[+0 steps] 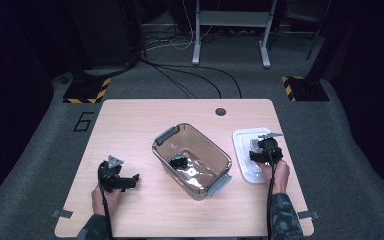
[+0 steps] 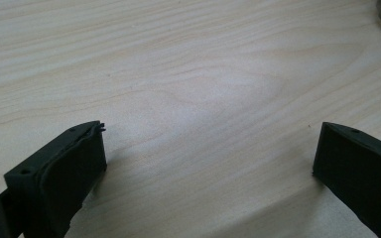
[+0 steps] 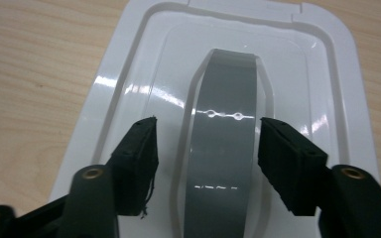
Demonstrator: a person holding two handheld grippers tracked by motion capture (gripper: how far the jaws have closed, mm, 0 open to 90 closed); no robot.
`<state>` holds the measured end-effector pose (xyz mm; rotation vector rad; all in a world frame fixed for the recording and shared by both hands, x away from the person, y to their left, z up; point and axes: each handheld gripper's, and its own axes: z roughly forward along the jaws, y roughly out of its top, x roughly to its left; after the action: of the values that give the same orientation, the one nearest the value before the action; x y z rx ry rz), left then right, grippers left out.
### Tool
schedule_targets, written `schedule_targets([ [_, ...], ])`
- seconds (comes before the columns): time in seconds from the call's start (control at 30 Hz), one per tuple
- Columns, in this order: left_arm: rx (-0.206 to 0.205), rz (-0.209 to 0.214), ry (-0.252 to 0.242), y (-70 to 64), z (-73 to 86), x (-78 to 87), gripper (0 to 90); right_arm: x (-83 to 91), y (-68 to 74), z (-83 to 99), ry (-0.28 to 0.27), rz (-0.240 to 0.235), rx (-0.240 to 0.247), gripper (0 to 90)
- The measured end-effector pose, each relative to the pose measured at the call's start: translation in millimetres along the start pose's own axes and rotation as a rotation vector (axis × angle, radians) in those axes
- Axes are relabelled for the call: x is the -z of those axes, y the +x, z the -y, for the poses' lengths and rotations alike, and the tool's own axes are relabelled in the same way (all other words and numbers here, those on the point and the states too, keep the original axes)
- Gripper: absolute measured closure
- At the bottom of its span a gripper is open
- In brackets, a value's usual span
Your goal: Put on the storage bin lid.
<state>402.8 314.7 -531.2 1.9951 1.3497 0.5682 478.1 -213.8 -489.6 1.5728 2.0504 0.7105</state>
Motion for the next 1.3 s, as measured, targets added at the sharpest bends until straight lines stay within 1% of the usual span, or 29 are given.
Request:
schedule_targets([
  [0.07, 0.0, 0.0, 0.0, 0.0, 0.0, 0.0, 0.0, -0.4, 0.7, -1.5, 0.009, 0.007, -0.012, 47.1],
  [0.13, 0.0, 0.0, 0.0, 0.0, 0.0, 0.0, 0.0, -2.3, 0.6, -2.2, 0.012, 0.012, 0.0, 51.9],
  [0.17, 0.0, 0.0, 0.0, 0.0, 0.0, 0.0, 0.0, -2.8, 2.1, -2.4, 0.018, 0.02, -0.007, 53.5],
  [0.23, 0.0, 0.0, 0.0, 0.1, 0.0, 0.0, 0.0, -4.2, 3.1, -2.4, 0.023, 0.026, -0.004, 58.8],
  [0.33, 0.0, 0.0, 0.0, 0.1, 0.0, 0.0, 0.0, -5.4, 3.6, -2.0, 0.029, 0.038, -0.001, 64.5],
  [0.43, 0.0, 0.0, 0.0, 0.0, 0.0, 0.0, 0.0, -5.5, 3.2, -1.5, 0.018, 0.035, -0.005, 65.5],
  [0.47, 0.0, 0.0, 0.0, 0.0, 0.0, 0.0, 0.0, -5.3, 3.3, -1.6, 0.022, 0.033, -0.005, 66.2],
  [0.6, 0.0, 0.0, 0.0, 0.0, 0.0, 0.0, 0.0, -5.0, 3.0, -1.3, 0.011, 0.019, 0.007, 66.8],
  [0.73, 0.0, 0.0, 0.0, 0.1, 0.0, 0.0, 0.0, -4.0, 2.6, -0.8, 0.006, 0.011, 0.006, 66.9],
  [0.83, 0.0, 0.0, 0.0, 0.0, 0.0, 0.0, 0.0, -2.2, 2.9, 2.4, 0.009, 0.001, 0.018, 66.9],
  [0.93, 0.0, 0.0, 0.0, 0.1, -0.1, 0.0, 0.0, -1.5, 2.2, 3.0, 0.01, 0.002, 0.014, 66.9],
  [0.97, -0.001, 0.0, 0.0, 0.1, -0.1, -0.1, 0.0, -1.3, 1.0, 2.8, 0.008, 0.0, 0.025, 66.9],
  [1.0, -0.001, 0.001, 0.0, 0.2, -0.1, -0.1, 0.0, -0.7, 0.1, 2.9, 0.006, 0.0, 0.03, 66.9],
  [1.07, -0.001, 0.0, 0.0, 0.1, -0.1, -0.1, 0.0, 1.3, -0.7, 2.4, 0.012, 0.003, 0.02, 66.9],
  [1.13, -0.002, 0.001, 0.0, 0.2, -0.1, -0.1, 0.0, 3.1, -2.5, 2.1, 0.004, -0.002, 0.033, 66.9],
  [1.2, -0.001, 0.001, 0.0, 0.2, -0.1, -0.1, 0.0, 5.4, -3.2, 1.6, 0.004, -0.004, 0.033, 67.0],
  [1.3, -0.001, 0.001, 0.0, 0.2, -0.2, -0.1, 0.0, 8.8, -4.8, 1.8, 0.004, -0.013, 0.024, 67.0],
])
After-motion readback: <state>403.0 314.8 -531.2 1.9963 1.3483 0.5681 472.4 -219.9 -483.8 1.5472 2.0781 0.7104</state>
